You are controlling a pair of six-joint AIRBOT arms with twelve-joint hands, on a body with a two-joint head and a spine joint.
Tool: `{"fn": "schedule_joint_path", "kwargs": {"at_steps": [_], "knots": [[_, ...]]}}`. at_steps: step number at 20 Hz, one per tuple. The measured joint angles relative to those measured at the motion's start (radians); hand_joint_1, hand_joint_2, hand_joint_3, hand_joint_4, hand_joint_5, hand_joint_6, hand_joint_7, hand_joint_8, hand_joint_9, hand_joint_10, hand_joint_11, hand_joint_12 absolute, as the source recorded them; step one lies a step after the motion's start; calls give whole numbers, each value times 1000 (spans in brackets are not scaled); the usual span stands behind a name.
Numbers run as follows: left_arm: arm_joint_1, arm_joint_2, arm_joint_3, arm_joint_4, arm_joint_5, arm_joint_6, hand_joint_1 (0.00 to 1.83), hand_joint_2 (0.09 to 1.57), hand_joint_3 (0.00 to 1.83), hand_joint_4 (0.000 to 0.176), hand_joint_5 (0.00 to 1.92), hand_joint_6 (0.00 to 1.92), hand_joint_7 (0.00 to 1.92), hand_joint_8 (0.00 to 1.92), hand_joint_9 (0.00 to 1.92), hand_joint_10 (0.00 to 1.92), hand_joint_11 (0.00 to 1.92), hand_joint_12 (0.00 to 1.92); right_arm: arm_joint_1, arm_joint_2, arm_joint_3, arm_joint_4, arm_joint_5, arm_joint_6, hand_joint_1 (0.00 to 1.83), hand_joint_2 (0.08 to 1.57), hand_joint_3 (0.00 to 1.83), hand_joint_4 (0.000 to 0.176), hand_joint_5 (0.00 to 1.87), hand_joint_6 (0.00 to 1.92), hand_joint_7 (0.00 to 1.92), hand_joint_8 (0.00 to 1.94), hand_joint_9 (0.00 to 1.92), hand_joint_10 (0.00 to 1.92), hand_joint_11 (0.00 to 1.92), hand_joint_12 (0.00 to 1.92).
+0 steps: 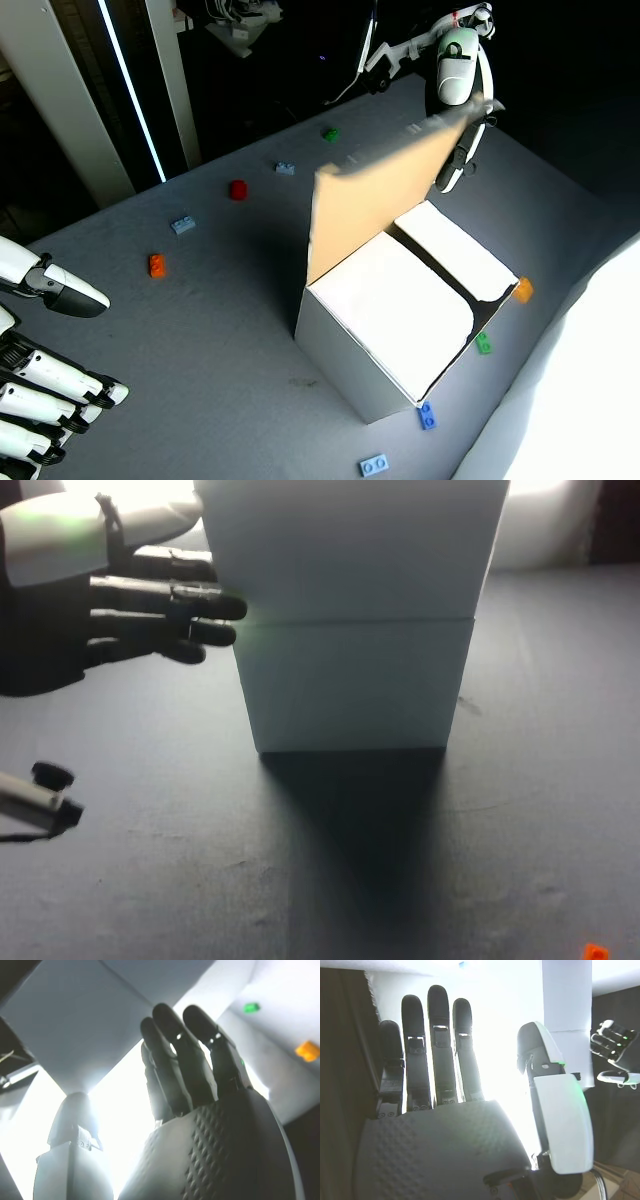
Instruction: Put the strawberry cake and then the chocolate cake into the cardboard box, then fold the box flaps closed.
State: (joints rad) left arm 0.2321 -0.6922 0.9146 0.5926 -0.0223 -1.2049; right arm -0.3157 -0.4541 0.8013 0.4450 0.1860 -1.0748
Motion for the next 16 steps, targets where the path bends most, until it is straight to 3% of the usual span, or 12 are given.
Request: {"fn": "schedule_joint_path", "kwargs": {"at_steps": [16], "knots": [[-32, -27, 38, -4, 93, 95, 366, 1170, 0, 0, 574, 3, 773, 6, 561, 629, 150, 1486, 0, 0, 0, 0, -3, 0, 310, 1263, 0, 0, 537, 568, 712, 385, 456, 995, 88, 1560]]}}
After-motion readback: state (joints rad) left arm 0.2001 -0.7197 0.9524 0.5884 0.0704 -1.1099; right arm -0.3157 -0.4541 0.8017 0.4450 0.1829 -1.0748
